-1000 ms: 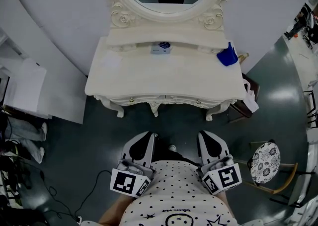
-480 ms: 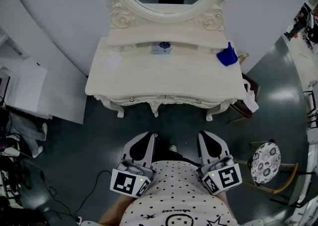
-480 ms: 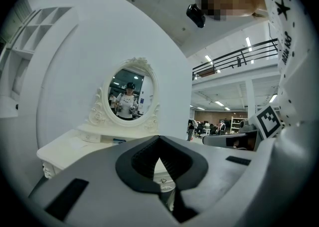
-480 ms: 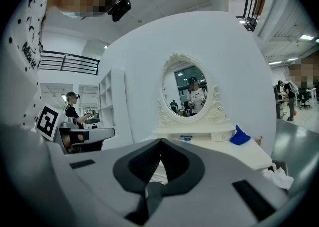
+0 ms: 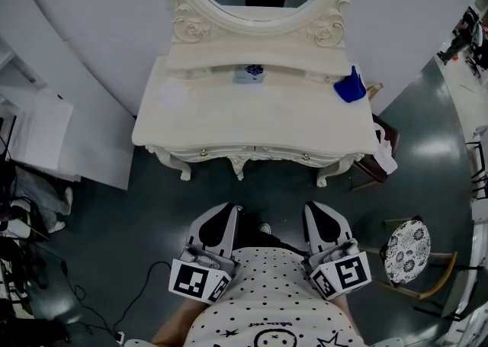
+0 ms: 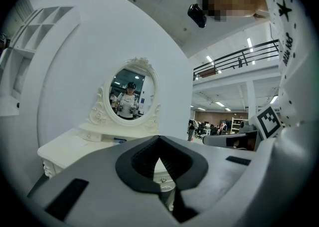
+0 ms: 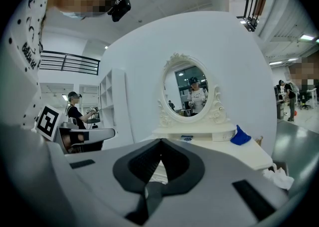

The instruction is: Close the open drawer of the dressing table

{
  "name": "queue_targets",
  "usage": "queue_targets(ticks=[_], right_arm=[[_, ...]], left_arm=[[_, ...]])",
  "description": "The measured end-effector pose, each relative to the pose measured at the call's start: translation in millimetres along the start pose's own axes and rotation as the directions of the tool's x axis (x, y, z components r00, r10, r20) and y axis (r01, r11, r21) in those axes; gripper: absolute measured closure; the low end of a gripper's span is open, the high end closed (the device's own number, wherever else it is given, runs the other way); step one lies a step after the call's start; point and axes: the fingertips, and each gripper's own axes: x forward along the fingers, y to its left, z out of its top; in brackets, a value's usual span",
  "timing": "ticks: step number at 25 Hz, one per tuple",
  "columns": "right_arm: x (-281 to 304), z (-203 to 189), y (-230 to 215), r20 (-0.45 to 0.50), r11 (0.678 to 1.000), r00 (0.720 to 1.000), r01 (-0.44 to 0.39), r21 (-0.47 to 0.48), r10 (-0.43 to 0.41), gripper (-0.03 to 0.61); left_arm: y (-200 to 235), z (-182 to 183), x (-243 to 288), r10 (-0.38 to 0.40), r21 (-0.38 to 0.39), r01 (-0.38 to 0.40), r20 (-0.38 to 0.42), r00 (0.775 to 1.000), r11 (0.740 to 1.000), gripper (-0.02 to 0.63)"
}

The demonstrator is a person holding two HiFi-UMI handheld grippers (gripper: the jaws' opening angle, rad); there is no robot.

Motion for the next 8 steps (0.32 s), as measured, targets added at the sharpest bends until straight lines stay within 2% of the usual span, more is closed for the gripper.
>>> queue_targets(ticks=[8], right_arm=[[-1.7,-0.1,3.7,-0.005,1.0,1.0,-0.009,-0.004,0.009,0.569]], left_arm=[[-0.2,1.4,-5.0,0.009,-0.003,-0.009,0.006,1.0,1.0,0.603]])
